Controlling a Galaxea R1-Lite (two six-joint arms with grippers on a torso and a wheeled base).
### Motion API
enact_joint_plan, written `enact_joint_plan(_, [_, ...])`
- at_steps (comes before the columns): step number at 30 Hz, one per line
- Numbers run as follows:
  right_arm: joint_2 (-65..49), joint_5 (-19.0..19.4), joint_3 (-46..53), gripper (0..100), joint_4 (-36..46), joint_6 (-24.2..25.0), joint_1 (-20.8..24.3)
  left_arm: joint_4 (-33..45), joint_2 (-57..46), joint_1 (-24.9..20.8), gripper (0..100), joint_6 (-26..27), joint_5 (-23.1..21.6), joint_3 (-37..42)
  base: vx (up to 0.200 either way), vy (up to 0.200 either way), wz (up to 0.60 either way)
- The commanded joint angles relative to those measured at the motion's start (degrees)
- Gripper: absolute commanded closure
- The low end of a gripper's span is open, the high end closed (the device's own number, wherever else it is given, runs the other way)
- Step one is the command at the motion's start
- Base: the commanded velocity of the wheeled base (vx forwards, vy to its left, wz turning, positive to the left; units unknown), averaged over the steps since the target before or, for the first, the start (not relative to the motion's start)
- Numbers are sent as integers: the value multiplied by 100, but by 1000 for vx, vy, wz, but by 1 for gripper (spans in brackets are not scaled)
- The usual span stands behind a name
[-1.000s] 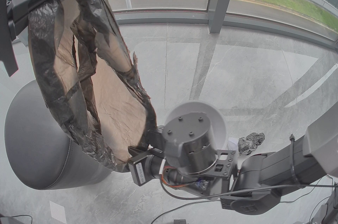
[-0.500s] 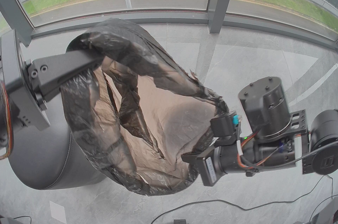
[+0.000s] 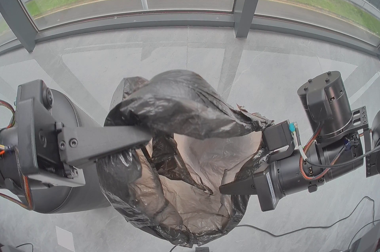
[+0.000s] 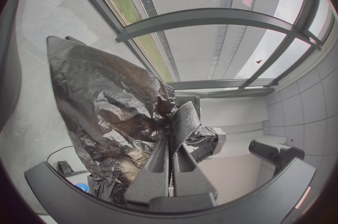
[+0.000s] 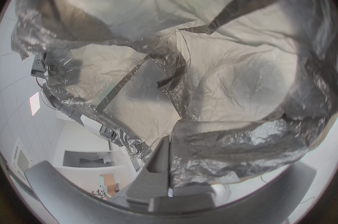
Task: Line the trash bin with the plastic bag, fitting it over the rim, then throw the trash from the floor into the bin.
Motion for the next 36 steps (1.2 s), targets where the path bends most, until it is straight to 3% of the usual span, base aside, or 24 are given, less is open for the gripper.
enact_joint_plan(1, [29,155,-44,100,314,18,-66,-526,366,321,100,-25,-473,551,0,0,0])
enact_joint_plan(7, [11,155,-607,100,1342,-17,-233,-789,796,356,100,-7,-534,701,0,0,0])
enact_joint_plan(13, [178,137,-2268,100,3329,-193,-382,-833,849,365,100,2,-526,815,0,0,0])
enact_joint_plan(18, [477,111,-3252,100,4304,-237,-505,-842,840,426,100,-7,-534,832,0,0,0])
enact_joint_plan(25, [512,111,-3446,100,4682,-245,-505,-904,1060,417,100,28,-693,850,0,0,0])
enact_joint_plan(29, [583,102,-3402,100,4682,-237,-620,-1510,1561,417,100,19,-1079,938,0,0,0])
enact_joint_plan(36, [627,85,-3314,100,4664,-254,-743,-2283,2335,409,100,-16,-1123,999,0,0,0])
